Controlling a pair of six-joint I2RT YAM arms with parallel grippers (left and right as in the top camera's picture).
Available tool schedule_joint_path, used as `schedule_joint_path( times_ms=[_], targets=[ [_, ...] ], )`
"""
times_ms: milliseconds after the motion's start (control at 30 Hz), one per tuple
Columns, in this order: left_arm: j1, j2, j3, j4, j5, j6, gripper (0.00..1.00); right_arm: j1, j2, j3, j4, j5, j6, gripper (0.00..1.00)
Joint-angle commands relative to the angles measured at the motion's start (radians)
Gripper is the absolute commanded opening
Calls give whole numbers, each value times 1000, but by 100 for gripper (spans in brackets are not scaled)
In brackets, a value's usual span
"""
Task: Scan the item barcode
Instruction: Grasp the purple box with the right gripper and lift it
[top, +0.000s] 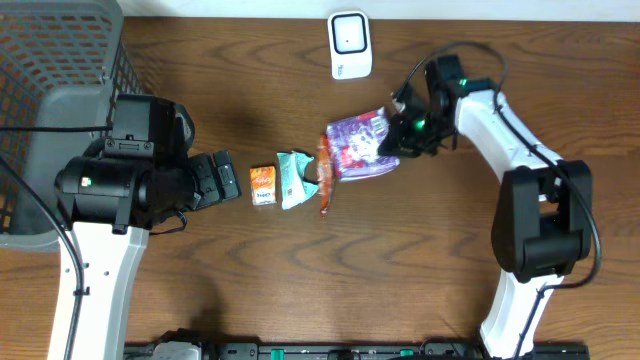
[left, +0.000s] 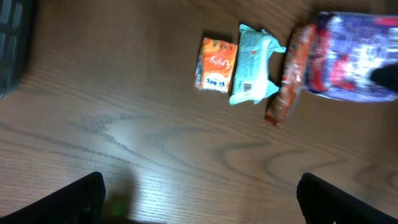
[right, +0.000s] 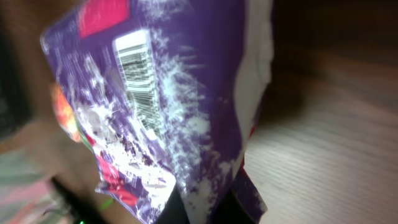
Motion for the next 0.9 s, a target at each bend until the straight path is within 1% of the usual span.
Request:
schedule_joint_path(
  times_ms=[0, 100, 200, 233, 300, 500, 600, 667, 700, 733, 767, 800, 833, 867],
  targets=[
    [4, 0, 0, -3, 2, 20, 98, 17, -104, 158, -113, 363, 3, 1],
    [4, 0, 0, -3, 2, 20, 98, 47, -122, 248, -237, 767, 109, 1],
    [4, 0, 0, -3, 2, 20, 98, 76, -116, 251, -312, 1084, 246, 1],
    [4, 0, 0, -3, 2, 20, 98, 82, -109, 244, -329, 1144, 281, 1],
    [4, 0, 0, -3, 2, 20, 98, 92, -84, 221, -357, 1227, 335, 1],
    [4, 0, 0, -3, 2, 20, 98, 126, 7, 185, -363, 1240, 336, 1],
    [4, 0, 0, -3, 2, 20, 98, 167, 49, 185, -364, 1240, 336, 2],
    [4, 0, 0, -3, 2, 20, 98, 203, 72, 185, -359, 1240, 335, 7],
    [4, 0, 0, -3, 2, 20, 98, 222, 84, 185, -356, 1239, 335, 10],
    [4, 0, 0, -3, 2, 20, 98, 244, 94, 185, -352, 1231, 333, 18],
    [4, 0, 0, -3, 2, 20, 98, 262, 102, 185, -344, 1214, 323, 30],
    [4, 0, 0, -3, 2, 20, 98, 284, 111, 185, -333, 1178, 304, 49],
    [4, 0, 0, -3, 2, 20, 98, 302, 115, 185, -320, 1138, 286, 55],
    [4, 0, 0, -3, 2, 20, 98, 322, 115, 185, -301, 1083, 264, 57]
  ],
)
